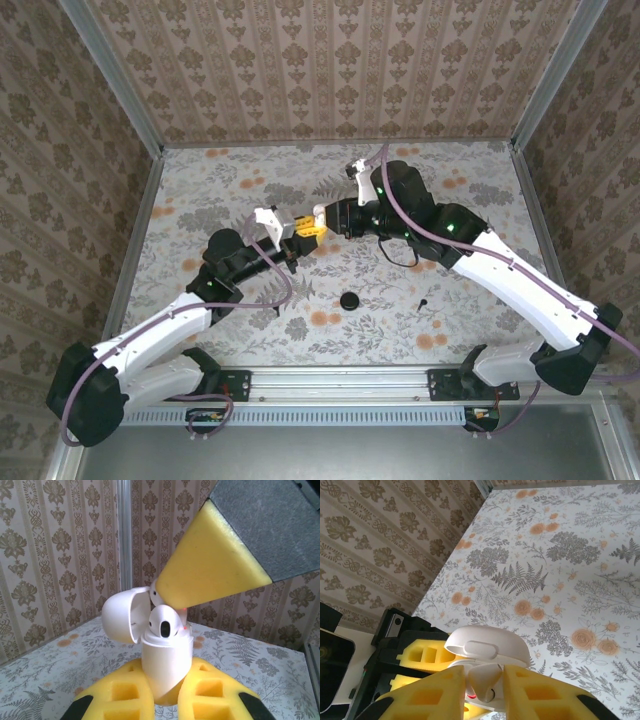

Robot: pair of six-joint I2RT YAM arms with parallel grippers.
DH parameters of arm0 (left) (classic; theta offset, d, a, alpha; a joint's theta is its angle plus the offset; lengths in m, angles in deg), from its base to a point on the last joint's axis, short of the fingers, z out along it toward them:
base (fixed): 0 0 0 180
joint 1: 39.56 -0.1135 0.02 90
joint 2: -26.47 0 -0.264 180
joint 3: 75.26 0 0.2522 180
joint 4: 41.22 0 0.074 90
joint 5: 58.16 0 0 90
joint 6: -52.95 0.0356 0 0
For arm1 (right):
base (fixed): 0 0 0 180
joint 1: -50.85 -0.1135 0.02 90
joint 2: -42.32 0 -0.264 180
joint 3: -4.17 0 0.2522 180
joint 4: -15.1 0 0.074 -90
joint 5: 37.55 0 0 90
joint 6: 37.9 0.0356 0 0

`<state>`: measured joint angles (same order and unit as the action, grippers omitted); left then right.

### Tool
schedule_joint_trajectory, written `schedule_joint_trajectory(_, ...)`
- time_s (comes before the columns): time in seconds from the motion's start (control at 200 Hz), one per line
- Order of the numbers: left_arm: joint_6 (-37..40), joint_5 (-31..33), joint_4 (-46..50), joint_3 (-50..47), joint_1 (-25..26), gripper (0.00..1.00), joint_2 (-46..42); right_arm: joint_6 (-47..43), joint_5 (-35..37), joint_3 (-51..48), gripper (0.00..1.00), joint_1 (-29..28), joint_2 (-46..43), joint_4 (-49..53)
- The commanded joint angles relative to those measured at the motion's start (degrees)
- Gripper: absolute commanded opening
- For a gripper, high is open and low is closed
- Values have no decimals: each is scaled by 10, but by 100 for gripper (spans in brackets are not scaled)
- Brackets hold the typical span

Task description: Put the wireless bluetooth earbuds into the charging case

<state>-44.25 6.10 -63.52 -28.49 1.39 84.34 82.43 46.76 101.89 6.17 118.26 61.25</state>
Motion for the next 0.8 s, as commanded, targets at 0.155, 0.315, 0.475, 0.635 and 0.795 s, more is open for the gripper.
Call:
schedule_joint_trajectory(0.155,9,-2,-32,0,4,0,-21,19,23,29,38,-5,-6,41)
schedule_joint_trajectory(0.315,10,-3,-32,3,5,0,-21,19,37,36,41,2,-27,42)
schedule_joint_trajectory(0.475,10,-8,-26,6,5,0,-22,19,14,37,43,29,-39,35)
schedule_joint_trajectory(0.635,10,-15,-6,15,5,0,-23,33,-51,24,44,71,-43,13)
schedule_joint_trajectory(0.795,17,-40,20,31,4,0,-20,71,-146,-10,45,131,-50,-43)
